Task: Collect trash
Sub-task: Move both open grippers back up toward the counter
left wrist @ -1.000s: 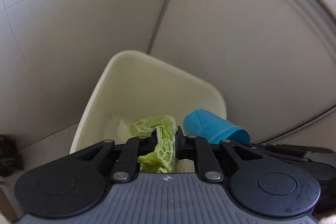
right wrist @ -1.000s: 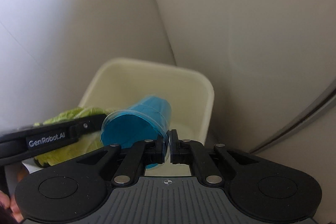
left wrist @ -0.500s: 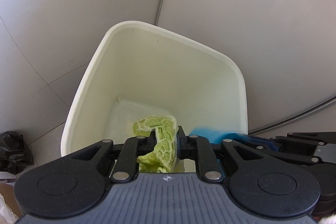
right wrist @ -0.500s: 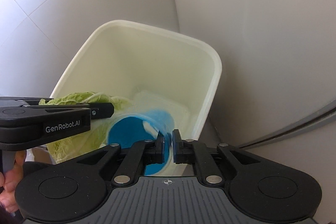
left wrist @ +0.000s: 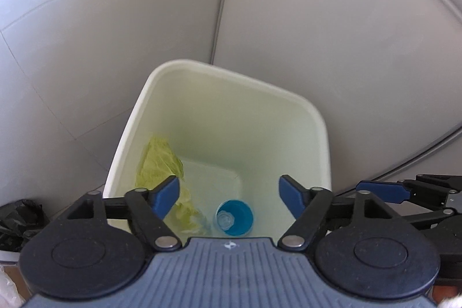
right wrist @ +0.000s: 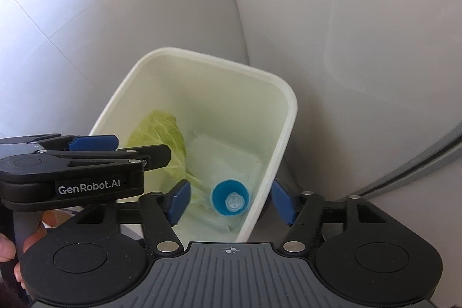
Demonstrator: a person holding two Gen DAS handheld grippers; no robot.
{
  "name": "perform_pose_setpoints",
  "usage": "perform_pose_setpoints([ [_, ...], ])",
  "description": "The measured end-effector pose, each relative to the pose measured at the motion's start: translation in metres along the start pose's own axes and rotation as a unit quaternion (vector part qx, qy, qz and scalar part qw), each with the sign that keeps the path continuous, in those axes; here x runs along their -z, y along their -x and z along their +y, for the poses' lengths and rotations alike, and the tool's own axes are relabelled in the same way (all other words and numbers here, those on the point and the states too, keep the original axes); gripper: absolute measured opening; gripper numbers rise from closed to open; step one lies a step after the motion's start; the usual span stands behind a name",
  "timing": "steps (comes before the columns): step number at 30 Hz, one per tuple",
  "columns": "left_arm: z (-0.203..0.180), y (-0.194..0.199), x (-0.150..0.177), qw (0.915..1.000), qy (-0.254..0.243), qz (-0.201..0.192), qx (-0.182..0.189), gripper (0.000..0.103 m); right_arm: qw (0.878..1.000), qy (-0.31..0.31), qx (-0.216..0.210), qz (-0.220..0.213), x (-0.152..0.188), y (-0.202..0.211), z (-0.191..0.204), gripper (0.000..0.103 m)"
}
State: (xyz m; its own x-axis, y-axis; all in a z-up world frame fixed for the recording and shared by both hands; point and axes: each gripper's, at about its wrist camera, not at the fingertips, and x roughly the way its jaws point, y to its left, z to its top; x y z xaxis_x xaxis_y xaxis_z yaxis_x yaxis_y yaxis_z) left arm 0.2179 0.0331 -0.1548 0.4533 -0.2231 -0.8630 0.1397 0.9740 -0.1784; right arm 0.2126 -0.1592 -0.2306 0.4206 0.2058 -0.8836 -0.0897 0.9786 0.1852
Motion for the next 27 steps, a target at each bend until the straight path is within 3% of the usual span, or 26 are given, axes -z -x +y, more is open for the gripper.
perform_pose_setpoints([
  [7, 0.003, 0.057, -0.015, 0.9989, -0.004, -0.043, 0.019, 0.089, 0.999, 0.019, -0.020, -0.024, -0.001, 0.048, 0.007, 0.075],
  [16, -0.010, 0.134, -0.038, 0.9950, -0.038, -0.090, 0.020, 0.100, 0.991, 0.087, -0.040, -0.089, -0.012, 0.140, 0.025, 0.086],
  [27, -0.039, 0.171, -0.069, 0.9834, -0.041, -0.172, 0.040, 0.102, 0.972, 0.128, -0.029, -0.194, -0.051, 0.271, 0.017, 0.099],
])
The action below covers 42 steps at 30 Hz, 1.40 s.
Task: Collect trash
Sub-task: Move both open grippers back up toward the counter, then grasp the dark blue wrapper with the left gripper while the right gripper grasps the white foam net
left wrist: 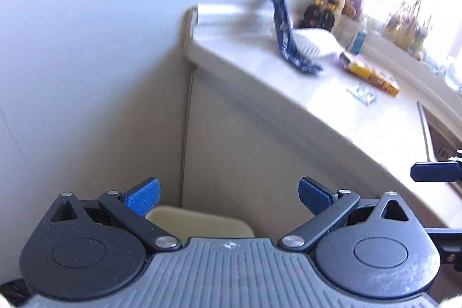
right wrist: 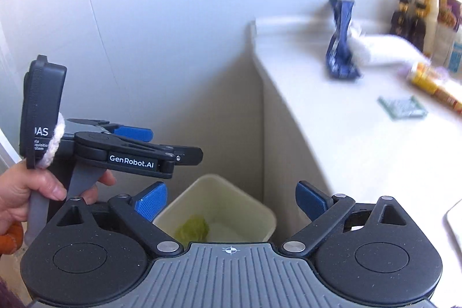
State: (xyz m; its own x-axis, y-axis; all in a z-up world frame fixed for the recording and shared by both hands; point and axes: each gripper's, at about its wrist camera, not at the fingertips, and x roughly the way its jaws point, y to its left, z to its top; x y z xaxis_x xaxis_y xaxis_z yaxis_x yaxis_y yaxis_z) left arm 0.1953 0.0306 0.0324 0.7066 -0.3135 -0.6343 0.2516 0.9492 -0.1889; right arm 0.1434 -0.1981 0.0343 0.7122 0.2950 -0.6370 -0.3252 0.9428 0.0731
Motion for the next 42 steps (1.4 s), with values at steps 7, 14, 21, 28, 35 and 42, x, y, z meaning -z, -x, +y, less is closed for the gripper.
perform_pose_setpoints([
  [7, -0.026, -0.014, -0.033, 0.9997, 0.005, -0.025, -0.006, 0.102, 0.998, -0.012, 0.047, -0.027, -0.027, 0.016, -0.039, 0.101],
  [14, -0.052, -0.038, -0.063, 0.9990, -0.004, -0.042, -0.017, 0.102, 0.990, -0.060, 0.106, -0.066, -0.057, -0.001, -0.117, 0.103],
  [21, -0.073, -0.088, -0.094, 0.9985, -0.008, -0.049, -0.024, 0.102, 0.976, -0.156, 0.117, -0.094, -0.084, -0.035, -0.201, 0.103],
  [28, -0.092, -0.138, -0.124, 0.9966, -0.039, -0.063, -0.036, 0.102, 0.968, -0.191, 0.120, -0.108, -0.111, -0.084, -0.251, 0.103],
  [35, -0.099, -0.174, -0.138, 0.9970, -0.057, -0.052, -0.001, 0.096, 0.973, -0.176, 0.106, -0.106, -0.143, -0.132, -0.265, 0.103],
  [42, -0.105, -0.190, -0.136, 0.9965, -0.064, -0.054, 0.008, 0.065, 0.979, -0.145, 0.112, -0.093, -0.164, -0.169, -0.256, 0.102],
])
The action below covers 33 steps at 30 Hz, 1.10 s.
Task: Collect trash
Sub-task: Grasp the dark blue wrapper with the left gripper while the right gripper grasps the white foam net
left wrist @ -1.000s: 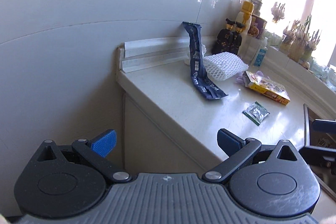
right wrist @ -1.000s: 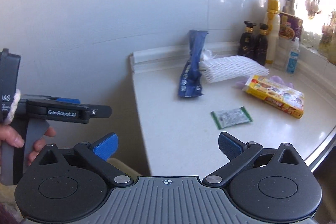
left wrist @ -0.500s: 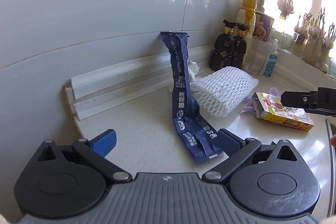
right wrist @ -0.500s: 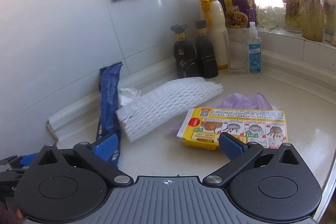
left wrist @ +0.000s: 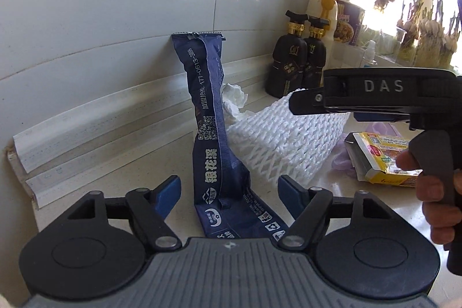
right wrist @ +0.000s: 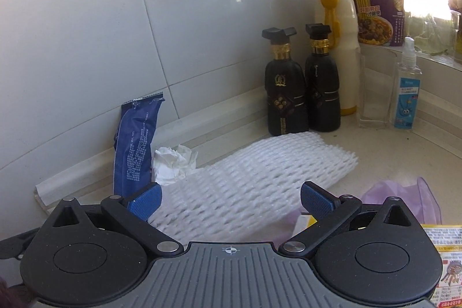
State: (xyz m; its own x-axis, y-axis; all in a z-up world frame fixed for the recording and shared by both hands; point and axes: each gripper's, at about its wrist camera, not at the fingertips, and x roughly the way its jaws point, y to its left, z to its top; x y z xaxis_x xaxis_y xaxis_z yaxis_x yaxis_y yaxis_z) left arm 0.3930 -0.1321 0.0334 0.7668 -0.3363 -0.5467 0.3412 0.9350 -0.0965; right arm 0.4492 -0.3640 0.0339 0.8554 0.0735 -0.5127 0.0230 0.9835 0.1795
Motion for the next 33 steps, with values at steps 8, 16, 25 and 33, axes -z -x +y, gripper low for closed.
perform_pose_setpoints([
  [8, 0.008, -0.004, -0.002, 0.9987, 0.048, 0.013, 0.002, 0.039, 1.000, -0.001, 0.004, 0.019, 0.003, -0.023, 0.011, 0.098],
  [16, 0.013, 0.000, -0.006, 0.9968, 0.075, 0.022, -0.013, 0.019, 0.998, -0.018, 0.050, 0.030, 0.017, -0.034, 0.004, 0.037],
  [25, -0.001, 0.016, -0.014, 0.9982, 0.056, 0.020, -0.006, 0.010, 0.998, -0.051, 0.027, 0.031, 0.015, -0.007, -0.022, 0.001],
  [33, -0.001, 0.023, -0.018, 0.9978, 0.048, 0.038, -0.024, 0.010, 0.991, -0.116, 0.005, 0.062, 0.000, 0.023, -0.025, 0.043],
])
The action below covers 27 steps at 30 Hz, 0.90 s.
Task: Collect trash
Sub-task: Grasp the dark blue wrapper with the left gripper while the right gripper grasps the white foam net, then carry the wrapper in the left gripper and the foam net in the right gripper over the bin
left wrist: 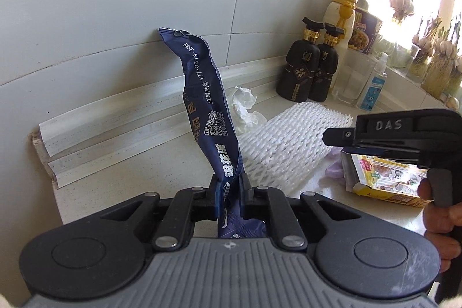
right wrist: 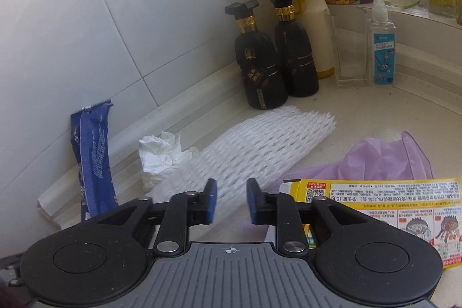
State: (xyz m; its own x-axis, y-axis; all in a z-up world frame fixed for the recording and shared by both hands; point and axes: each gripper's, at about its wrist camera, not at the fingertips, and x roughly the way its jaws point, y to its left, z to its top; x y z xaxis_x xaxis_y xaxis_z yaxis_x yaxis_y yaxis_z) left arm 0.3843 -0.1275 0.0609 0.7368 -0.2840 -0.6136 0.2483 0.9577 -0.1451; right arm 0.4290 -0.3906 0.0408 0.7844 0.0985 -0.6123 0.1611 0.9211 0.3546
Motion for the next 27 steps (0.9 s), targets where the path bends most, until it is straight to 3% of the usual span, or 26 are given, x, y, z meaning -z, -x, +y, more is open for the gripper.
perform_pose_setpoints([
  [1, 0.001, -0.001, 0.000, 1.0000, 0.001, 0.003, -0.001, 0.010, 1.000, -0.020, -0.009, 0.008, -0.001, 0.002, -0.002, 0.061],
  [3, 0.003, -0.002, 0.001, 0.9999, 0.003, 0.008, -0.008, 0.011, 0.998, -0.058, -0.038, 0.015, 0.001, 0.004, -0.004, 0.070],
  [6, 0.007, -0.003, 0.005, 0.9998, 0.008, 0.012, -0.013, 0.011, 0.991, -0.098, -0.081, 0.035, 0.009, -0.003, 0.002, 0.070],
  [10, 0.013, -0.005, 0.009, 0.9996, 0.014, 0.017, -0.016, 0.011, 0.984, -0.153, -0.065, 0.056, 0.017, -0.024, 0.009, 0.070],
  [14, 0.015, -0.005, 0.009, 0.9997, 0.013, 0.017, -0.015, 0.011, 0.975, -0.211, -0.063, 0.024, 0.021, -0.035, 0.003, 0.069],
  [17, 0.016, -0.006, 0.009, 0.9997, 0.014, 0.016, -0.013, 0.010, 0.962, -0.265, -0.071, -0.003, 0.024, -0.042, -0.006, 0.064],
  [21, 0.018, -0.004, 0.009, 0.9997, 0.019, 0.011, -0.007, 0.010, 0.956, -0.288, -0.052, -0.005, 0.031, -0.052, -0.014, 0.018],
  [24, 0.018, 0.002, 0.010, 0.9999, 0.015, 0.002, 0.007, 0.009, 0.959, -0.274, -0.058, -0.030, 0.039, -0.043, -0.014, 0.011],
  [27, 0.019, 0.013, 0.010, 0.9998, 0.013, -0.006, 0.015, 0.009, 0.964, -0.252, -0.062, -0.049, 0.037, -0.024, -0.013, 0.010],
])
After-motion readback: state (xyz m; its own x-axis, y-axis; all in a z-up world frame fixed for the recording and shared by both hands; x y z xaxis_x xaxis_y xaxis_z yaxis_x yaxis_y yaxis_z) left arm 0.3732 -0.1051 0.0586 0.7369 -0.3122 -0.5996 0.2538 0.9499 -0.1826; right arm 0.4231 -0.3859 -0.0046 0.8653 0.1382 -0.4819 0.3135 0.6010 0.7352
